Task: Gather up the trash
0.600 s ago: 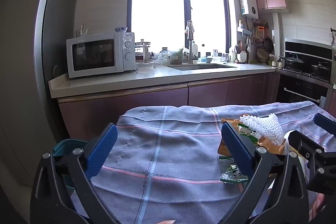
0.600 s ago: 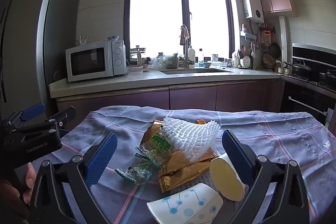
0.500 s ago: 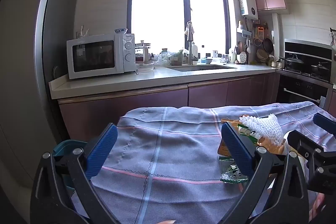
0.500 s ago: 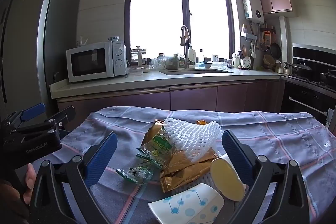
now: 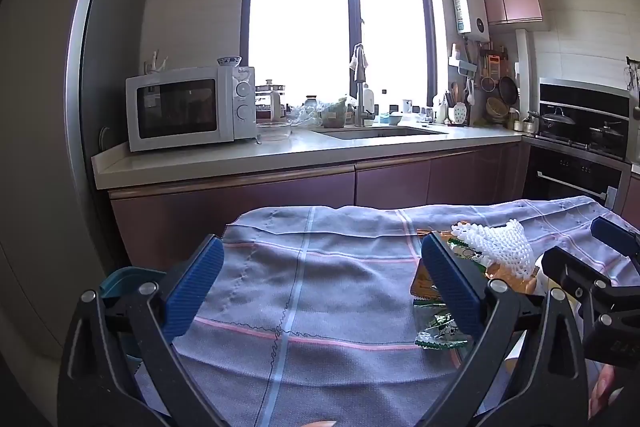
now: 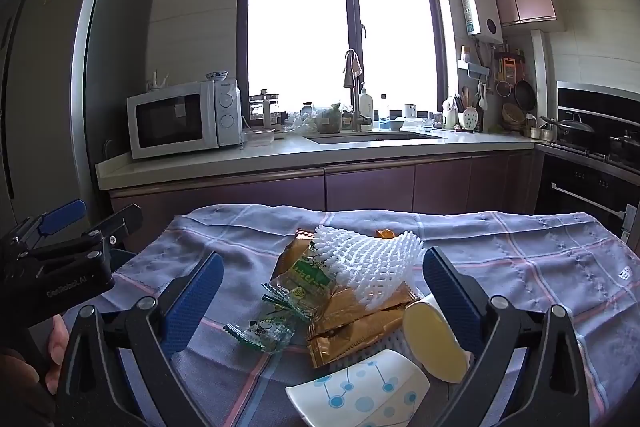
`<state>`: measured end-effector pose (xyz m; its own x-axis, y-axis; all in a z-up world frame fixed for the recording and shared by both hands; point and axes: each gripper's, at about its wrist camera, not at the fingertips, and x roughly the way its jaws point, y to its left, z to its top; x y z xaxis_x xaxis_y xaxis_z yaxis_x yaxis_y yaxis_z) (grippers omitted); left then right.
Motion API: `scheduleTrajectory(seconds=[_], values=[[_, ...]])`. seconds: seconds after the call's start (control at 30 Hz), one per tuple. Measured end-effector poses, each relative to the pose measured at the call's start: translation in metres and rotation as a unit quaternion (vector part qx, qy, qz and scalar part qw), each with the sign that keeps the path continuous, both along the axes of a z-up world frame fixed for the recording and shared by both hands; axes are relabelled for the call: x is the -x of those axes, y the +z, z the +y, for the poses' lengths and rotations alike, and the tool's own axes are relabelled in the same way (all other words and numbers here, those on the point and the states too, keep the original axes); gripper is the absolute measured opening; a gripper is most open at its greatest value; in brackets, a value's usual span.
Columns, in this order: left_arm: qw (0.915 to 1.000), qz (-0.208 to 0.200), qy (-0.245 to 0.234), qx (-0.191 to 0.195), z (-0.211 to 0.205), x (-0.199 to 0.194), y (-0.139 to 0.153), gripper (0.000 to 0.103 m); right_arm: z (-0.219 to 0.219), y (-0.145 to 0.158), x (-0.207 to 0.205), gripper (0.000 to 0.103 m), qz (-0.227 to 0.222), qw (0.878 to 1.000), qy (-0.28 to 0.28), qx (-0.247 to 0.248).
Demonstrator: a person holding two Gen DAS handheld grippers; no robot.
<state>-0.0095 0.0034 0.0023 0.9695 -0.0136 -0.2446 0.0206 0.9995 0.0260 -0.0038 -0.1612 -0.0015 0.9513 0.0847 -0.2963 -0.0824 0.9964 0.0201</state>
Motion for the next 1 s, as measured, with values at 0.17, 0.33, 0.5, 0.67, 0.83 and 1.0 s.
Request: scheduleTrajectory(seconds=[0.17, 0.33, 0.5, 0.67, 0.83, 1.0], values=[[1.0, -0.001, -0.002, 0.001, 0.0001, 0.0012, 0.0008, 0.097, 0.0001, 0.0002, -0.0012, 0.097, 0.0, 1.0, 0.001, -0.002], [1.0, 0.0, -0.003, 0.002, 0.0006, 0.0003, 0.0003, 0.097, 0.0002, 0.0001, -0.0013, 0.097, 0.001, 1.0, 0.001, -0.003], [0.9999, 0.006, -0.005, 0.009, 0.0027, -0.0029, -0.0021, 0.097, 0.0026, 0.0003, -0.0023, 0.097, 0.002, 1.0, 0.001, -0.003], [1.0, 0.004, -0.001, 0.008, 0.0027, -0.0036, -0.0039, 0.097, 0.0018, -0.0003, -0.0019, 0.097, 0.002, 1.0, 0.001, -0.004], [1.0, 0.001, 0.0, 0.008, 0.0011, -0.0002, -0.003, 0.097, 0.0005, -0.0006, -0.0005, 0.097, 0.001, 1.0, 0.002, -0.005], [1.0, 0.0, -0.001, 0.008, 0.0004, 0.0001, -0.0027, 0.097, -0.0005, -0.0017, -0.0004, 0.097, 0.001, 1.0, 0.002, -0.007]])
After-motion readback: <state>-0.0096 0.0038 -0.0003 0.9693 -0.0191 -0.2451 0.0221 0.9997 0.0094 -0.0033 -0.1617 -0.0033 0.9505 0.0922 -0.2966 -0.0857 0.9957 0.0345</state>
